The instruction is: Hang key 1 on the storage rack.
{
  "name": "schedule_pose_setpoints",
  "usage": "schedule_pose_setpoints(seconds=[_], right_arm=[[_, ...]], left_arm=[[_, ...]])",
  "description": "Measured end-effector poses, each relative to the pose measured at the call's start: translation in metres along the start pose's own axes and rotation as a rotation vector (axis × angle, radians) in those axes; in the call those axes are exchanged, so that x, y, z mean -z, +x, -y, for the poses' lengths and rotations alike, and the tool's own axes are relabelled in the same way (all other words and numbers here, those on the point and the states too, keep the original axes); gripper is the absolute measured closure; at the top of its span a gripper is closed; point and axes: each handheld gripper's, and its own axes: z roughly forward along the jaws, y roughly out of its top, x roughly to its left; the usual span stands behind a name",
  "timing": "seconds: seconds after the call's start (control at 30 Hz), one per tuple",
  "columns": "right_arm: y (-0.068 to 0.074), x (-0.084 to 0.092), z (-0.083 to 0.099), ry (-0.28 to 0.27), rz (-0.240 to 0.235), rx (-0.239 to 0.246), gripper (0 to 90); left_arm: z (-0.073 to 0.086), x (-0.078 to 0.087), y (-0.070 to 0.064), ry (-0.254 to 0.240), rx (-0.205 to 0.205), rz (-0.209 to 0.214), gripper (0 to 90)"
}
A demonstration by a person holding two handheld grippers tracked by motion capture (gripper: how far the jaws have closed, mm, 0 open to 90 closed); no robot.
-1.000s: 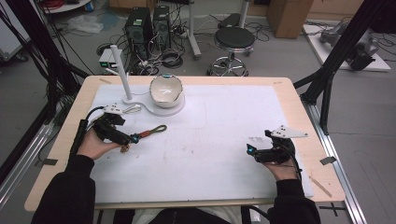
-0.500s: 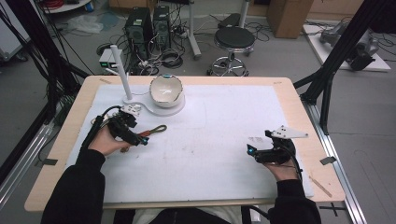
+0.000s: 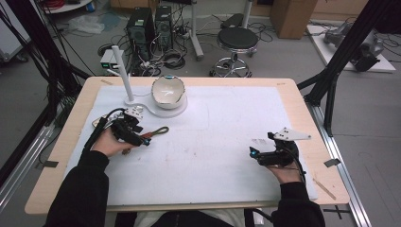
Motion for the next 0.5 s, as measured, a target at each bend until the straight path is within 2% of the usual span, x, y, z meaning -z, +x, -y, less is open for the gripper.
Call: schedule_pose_setpoints(seconds=[0.4,0.5], right_arm=[[0.0009,-0.0008,0.0005,0.016,0.010,-0.004,2.1],[0.0003,-0.0005,0.0006,0.018,0.020,-0.003,2.1]], left_arm=[[0.0018,-0.0083,0.0019,0.029,-0.006,-0.019,51.2],[0.0018,-0.0082,0.0027,0.028,-0.010,-0.041,56.5]])
